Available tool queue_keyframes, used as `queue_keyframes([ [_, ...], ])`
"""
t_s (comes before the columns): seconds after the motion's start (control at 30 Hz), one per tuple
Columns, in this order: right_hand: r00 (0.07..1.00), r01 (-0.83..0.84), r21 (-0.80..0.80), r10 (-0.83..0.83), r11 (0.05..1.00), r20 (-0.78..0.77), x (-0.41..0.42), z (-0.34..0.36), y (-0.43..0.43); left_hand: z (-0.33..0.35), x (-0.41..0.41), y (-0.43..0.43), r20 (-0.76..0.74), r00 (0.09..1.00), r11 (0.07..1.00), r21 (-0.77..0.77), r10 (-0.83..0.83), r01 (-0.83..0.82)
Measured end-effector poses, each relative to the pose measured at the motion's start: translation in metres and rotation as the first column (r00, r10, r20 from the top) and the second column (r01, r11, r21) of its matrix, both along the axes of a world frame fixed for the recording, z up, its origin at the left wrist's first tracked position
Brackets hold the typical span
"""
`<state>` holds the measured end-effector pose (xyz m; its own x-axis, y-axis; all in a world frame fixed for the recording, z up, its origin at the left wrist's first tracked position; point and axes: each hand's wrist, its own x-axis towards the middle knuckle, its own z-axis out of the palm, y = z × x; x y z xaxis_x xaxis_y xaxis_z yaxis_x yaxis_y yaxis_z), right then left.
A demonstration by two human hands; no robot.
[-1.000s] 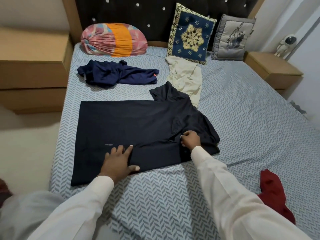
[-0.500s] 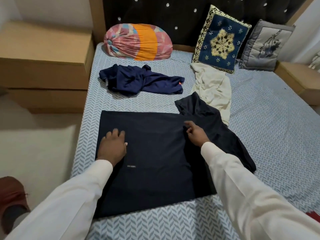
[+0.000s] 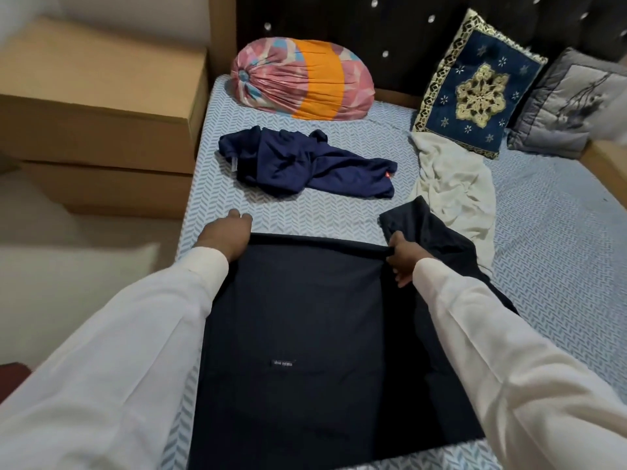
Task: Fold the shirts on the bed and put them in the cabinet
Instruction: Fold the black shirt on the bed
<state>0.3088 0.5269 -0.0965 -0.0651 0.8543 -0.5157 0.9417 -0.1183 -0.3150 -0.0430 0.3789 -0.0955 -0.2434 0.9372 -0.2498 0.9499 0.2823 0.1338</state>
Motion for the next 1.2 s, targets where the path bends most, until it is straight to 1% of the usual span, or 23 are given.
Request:
queue_keyframes([
  [0.07,0.990,0.075,-0.016,-0.077,0.997,-0.118,0.008,0.000,-0.004,0.001,-0.001,-0.011,0.034,0.999,0.997,0.076,0.005,-0.008],
  [0.13,0.952,0.149,-0.022,-0.149,0.989,-0.266,0.017,0.005,-0.014,0.004,0.001,-0.030,0.040,0.999,0.982,0.187,-0.001,-0.006],
  [0.17,0.931,0.181,0.001,-0.171,0.983,-0.323,0.022,0.009,-0.022,0.005,0.003,-0.041,0.054,0.998,0.972,0.234,-0.009,-0.004],
  [0.2,0.916,0.207,0.058,-0.172,0.977,-0.363,0.028,0.010,-0.030,0.007,0.006,-0.051,0.086,0.996,0.962,0.274,-0.010,-0.014],
  [0.23,0.919,0.214,0.147,-0.148,0.966,-0.366,0.035,0.012,-0.043,0.009,0.009,-0.064,0.134,0.991,0.953,0.301,-0.003,-0.037],
  [0.27,0.933,0.197,0.250,-0.102,0.948,-0.346,0.042,0.014,-0.056,0.011,0.011,-0.075,0.193,0.981,0.947,0.312,0.010,-0.071],
  [0.33,0.974,0.116,0.417,-0.020,0.902,-0.226,0.058,0.017,-0.089,0.013,0.020,-0.104,0.291,0.956,0.947,0.298,0.034,-0.124],
  [0.37,0.984,0.089,0.461,-0.008,0.883,-0.176,0.067,0.018,-0.107,0.013,0.026,-0.121,0.317,0.948,0.948,0.287,0.042,-0.138],
  [0.4,0.987,0.078,0.488,0.000,0.870,-0.158,0.073,0.018,-0.121,0.013,0.031,-0.136,0.326,0.944,0.948,0.282,0.048,-0.145],
  [0.5,0.990,0.083,0.509,-0.013,0.857,-0.138,0.092,0.018,-0.161,0.011,0.051,-0.179,0.273,0.959,0.952,0.268,0.071,-0.147],
  [0.63,0.995,0.043,0.523,0.009,0.851,-0.096,0.113,0.009,-0.196,0.008,0.075,-0.220,0.207,0.974,0.942,0.297,0.095,-0.155],
  [0.8,0.999,-0.005,0.506,0.029,0.862,-0.039,0.121,0.001,-0.218,0.001,0.089,-0.244,0.163,0.979,0.930,0.326,0.124,-0.172],
  [0.87,0.999,-0.025,0.488,0.036,0.872,-0.013,0.121,-0.002,-0.221,-0.002,0.092,-0.249,0.145,0.981,0.927,0.334,0.131,-0.174],
  [0.97,0.996,-0.085,0.421,0.073,0.903,0.045,0.121,-0.006,-0.218,-0.007,0.095,-0.254,0.100,0.986,0.925,0.345,0.135,-0.161],
  [1.03,0.995,-0.102,0.389,0.086,0.915,0.060,0.119,-0.005,-0.215,-0.008,0.098,-0.255,0.009,0.991,0.923,0.362,0.134,-0.128],
  [1.07,0.996,-0.089,0.405,0.076,0.910,0.048,0.116,-0.004,-0.213,-0.008,0.101,-0.254,-0.044,0.989,0.925,0.362,0.139,-0.114],
  [1.13,0.999,-0.042,0.518,0.051,0.854,-0.002,0.108,0.000,-0.211,-0.004,0.113,-0.247,-0.098,0.984,0.924,0.368,0.148,-0.103],
  [1.2,0.997,-0.010,0.659,0.055,0.752,-0.047,0.093,0.002,-0.206,-0.004,0.130,-0.232,-0.050,0.993,0.930,0.358,0.104,-0.079],
])
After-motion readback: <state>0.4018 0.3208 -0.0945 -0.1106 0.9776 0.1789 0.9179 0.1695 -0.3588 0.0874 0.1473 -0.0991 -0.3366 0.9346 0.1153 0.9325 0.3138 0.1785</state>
